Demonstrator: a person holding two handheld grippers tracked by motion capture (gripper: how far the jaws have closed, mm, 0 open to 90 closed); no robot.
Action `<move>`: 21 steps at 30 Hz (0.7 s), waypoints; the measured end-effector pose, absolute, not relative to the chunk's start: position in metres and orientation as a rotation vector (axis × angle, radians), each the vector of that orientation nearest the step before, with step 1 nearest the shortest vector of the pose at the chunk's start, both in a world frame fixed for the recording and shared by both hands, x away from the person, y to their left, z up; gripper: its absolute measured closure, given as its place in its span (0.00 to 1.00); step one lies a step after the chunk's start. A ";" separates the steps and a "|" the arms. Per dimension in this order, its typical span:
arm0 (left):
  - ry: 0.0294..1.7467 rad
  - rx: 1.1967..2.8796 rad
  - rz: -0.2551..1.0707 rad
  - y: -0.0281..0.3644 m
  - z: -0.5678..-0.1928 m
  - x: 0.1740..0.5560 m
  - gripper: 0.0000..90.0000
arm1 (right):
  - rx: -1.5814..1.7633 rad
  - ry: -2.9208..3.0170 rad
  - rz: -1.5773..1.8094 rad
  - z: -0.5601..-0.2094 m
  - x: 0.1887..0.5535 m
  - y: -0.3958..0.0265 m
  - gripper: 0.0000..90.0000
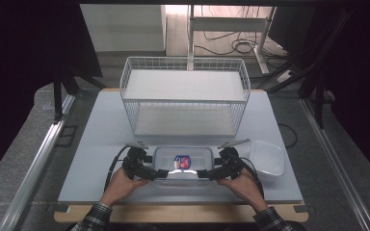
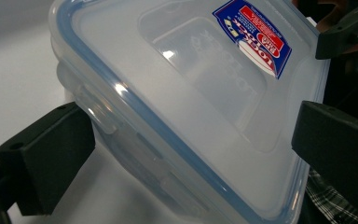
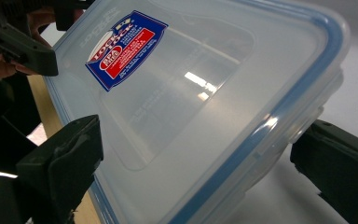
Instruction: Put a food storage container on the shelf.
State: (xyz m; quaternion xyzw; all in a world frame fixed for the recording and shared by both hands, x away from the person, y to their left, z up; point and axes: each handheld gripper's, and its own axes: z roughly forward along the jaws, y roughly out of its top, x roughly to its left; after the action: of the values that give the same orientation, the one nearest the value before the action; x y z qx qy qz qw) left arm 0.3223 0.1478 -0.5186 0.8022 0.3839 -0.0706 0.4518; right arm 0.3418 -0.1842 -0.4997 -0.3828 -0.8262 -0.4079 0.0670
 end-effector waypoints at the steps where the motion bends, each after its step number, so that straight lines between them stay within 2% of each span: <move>1: 0.950 1.988 -0.178 0.148 -0.518 0.322 0.01 | -1.155 -2.484 -1.225 -0.500 0.342 -0.185 0.04; 4: 0.971 1.989 -0.207 0.150 -0.517 0.318 0.03 | -1.152 -2.484 -1.222 -0.498 0.341 -0.187 0.09; 5: 0.978 1.981 -0.217 0.152 -0.517 0.316 0.08 | -1.152 -2.481 -1.220 -0.495 0.339 -0.191 0.14; 8: 0.996 1.944 -0.237 0.163 -0.514 0.308 0.20 | -1.139 -2.455 -1.223 -0.494 0.337 -0.196 0.22; 13: 0.980 1.926 -0.221 0.170 -0.512 0.295 0.31 | -1.123 -2.431 -1.229 -0.493 0.330 -0.201 0.30; 16: 0.974 1.889 -0.217 0.175 -0.510 0.289 0.42 | -1.122 -2.407 -1.270 -0.490 0.326 -0.208 0.41; 21: 1.001 1.826 -0.257 0.180 -0.512 0.289 0.50 | -1.119 -2.374 -1.288 -0.489 0.326 -0.213 0.48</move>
State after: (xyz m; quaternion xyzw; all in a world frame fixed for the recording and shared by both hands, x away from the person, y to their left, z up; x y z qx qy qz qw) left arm 0.2892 0.1800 -0.5118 0.7544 0.4136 -0.1063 0.4985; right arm 0.3262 -0.2134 -0.4887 -0.3806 -0.8071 -0.4380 0.1088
